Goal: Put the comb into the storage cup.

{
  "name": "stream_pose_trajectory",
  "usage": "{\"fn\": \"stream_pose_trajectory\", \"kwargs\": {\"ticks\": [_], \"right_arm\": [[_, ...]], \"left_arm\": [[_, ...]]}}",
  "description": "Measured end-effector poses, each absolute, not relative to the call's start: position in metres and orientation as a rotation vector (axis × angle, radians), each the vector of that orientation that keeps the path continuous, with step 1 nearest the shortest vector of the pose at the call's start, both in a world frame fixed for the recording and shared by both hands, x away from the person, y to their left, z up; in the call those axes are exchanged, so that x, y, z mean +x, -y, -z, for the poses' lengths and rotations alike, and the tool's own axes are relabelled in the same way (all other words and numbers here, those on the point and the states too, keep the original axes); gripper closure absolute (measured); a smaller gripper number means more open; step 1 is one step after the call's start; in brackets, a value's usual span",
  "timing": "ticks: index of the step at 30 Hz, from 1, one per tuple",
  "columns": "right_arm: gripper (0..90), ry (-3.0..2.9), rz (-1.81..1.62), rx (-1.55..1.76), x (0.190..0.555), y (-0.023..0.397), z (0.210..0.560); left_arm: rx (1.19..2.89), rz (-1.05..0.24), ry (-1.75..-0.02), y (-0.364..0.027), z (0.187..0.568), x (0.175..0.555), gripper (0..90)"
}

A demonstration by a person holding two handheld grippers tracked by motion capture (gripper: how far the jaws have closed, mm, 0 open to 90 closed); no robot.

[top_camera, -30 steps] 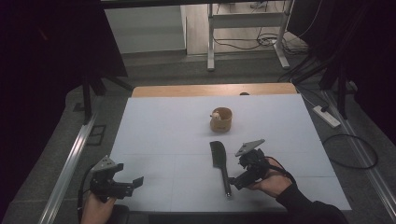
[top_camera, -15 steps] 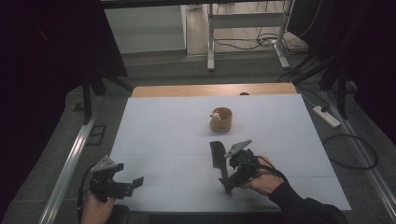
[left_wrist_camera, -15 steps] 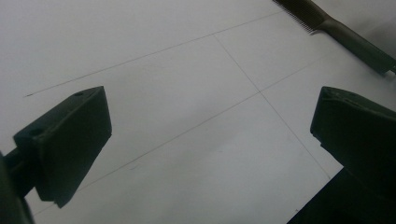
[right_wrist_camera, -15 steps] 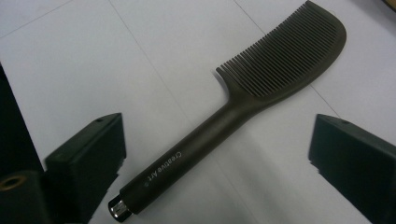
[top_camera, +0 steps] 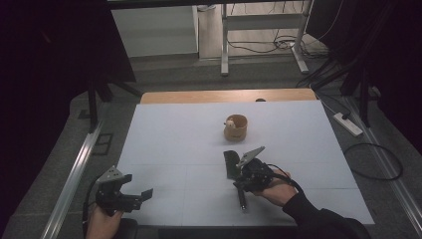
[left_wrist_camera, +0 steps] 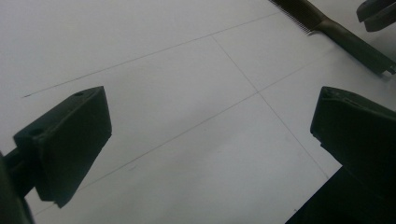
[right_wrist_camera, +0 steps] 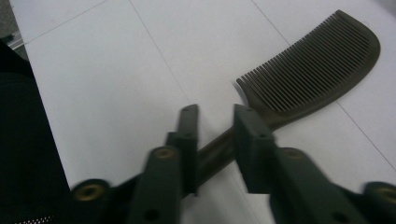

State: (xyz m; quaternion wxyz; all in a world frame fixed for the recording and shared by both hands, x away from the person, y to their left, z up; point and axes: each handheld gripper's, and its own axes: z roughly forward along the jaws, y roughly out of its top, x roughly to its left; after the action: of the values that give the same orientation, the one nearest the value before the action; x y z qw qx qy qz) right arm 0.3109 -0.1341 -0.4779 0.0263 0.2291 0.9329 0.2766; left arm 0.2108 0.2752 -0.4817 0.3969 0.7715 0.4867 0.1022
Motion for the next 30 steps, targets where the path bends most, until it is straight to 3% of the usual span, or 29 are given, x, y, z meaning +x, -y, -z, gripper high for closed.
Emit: {"fn": "stream_pose_trajectory", "kwargs": {"ticks": [1, 30], "right_arm": [[90.0, -2.896, -0.866, 0.687, 0.311, 0.133, 0.478], [90.0, -2.987, -0.742, 0.56, 0.3, 0.118, 0.505]], "left_arm": [[1.953, -0.258, -1.231, -0.275, 0.482, 0.211, 0.0], [1.948, -0.251, -1.23, -0.276, 0.482, 0.211, 0.0]]}}
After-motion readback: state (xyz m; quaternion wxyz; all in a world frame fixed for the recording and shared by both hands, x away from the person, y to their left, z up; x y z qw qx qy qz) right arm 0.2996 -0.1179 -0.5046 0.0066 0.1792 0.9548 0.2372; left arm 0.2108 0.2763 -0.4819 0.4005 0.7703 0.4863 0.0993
